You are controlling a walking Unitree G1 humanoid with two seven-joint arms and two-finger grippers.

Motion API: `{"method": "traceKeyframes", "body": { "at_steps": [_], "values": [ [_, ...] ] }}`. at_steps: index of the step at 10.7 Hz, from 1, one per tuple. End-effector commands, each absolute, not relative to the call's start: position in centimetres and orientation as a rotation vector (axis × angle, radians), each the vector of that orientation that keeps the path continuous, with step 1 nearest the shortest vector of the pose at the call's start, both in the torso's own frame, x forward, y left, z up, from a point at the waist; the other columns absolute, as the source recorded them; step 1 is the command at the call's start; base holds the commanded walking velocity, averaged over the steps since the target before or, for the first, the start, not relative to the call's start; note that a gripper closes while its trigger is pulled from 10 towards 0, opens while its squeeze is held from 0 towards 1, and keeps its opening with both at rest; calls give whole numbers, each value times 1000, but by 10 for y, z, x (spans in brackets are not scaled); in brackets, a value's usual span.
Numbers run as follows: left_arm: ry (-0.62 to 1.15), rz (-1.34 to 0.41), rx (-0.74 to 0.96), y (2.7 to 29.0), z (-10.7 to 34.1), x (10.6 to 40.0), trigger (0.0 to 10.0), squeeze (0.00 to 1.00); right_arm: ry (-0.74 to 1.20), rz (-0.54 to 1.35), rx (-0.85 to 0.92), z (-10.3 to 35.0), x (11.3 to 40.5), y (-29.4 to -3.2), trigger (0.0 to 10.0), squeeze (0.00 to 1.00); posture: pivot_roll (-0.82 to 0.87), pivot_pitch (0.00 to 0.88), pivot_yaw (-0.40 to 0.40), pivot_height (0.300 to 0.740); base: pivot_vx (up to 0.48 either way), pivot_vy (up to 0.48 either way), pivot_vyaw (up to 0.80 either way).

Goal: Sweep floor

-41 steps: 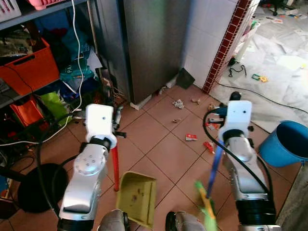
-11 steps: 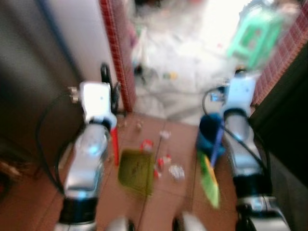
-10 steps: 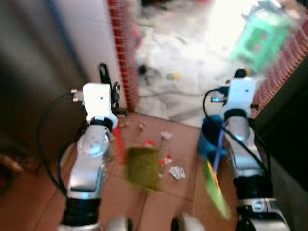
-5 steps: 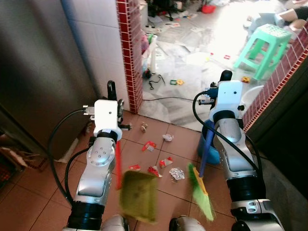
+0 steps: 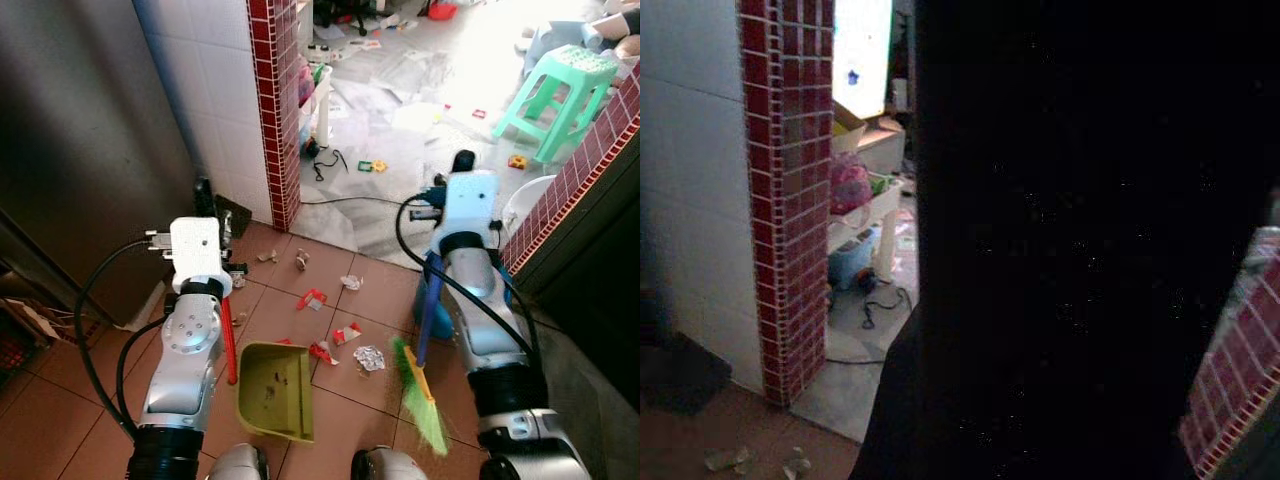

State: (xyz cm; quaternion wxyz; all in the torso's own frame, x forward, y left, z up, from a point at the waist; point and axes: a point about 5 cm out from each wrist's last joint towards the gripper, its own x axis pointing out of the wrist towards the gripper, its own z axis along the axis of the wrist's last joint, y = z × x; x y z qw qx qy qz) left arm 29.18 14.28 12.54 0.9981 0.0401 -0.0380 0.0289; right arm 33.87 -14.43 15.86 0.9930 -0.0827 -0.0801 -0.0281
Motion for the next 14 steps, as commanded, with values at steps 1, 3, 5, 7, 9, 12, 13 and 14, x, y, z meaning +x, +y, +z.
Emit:
{"method": "traceKeyframes", "body": {
  "at_steps": [1,3,5,7,9,12,13,14],
  "values": [
    [-140,41,88,142,137,295,10000,0,-254,-9,-180,178,342,-132,10000,0,-13,83,11,740,0,0,0],
    [-142,41,87,143,135,295,10000,0,-259,12,-181,175,338,-125,10000,0,-17,83,15,740,0,0,0],
    [-144,33,81,141,135,295,10000,0,-267,34,-192,173,337,-123,10000,0,-20,80,15,740,0,0,216],
    [-149,23,79,138,136,295,10000,0,-273,42,-191,175,337,-123,10000,0,-21,72,12,740,0,0,800],
    [-155,15,77,137,137,296,10000,0,-279,54,-187,175,338,-120,10000,0,-21,69,10,740,277,0,800],
    [-158,7,73,136,136,295,10000,0,-278,56,-177,175,338,-120,10000,0,-23,68,9,740,302,0,148],
    [-161,3,70,135,137,296,10000,0,-279,57,-171,175,338,-121,10000,0,-25,66,9,740,330,0,0],
    [-159,2,69,134,136,297,10000,0,-280,55,-171,175,338,-121,10000,0,-25,66,9,740,319,0,0]
  ]
}}
